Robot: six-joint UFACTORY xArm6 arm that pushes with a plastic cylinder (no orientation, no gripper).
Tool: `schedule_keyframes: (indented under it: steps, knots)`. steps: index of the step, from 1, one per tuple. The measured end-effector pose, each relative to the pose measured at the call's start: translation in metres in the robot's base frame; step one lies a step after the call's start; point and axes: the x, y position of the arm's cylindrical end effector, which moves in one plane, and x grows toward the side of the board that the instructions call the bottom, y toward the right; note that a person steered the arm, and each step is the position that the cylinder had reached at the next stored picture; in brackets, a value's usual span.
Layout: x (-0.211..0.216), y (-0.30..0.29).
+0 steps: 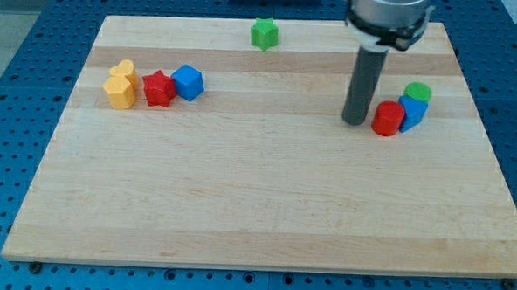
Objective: Place your arm at the bottom of the hexagon
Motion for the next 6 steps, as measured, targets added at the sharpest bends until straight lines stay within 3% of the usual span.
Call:
schedule_keyframes:
  steps: [6]
  knots:
    - [0.025,-0.335]
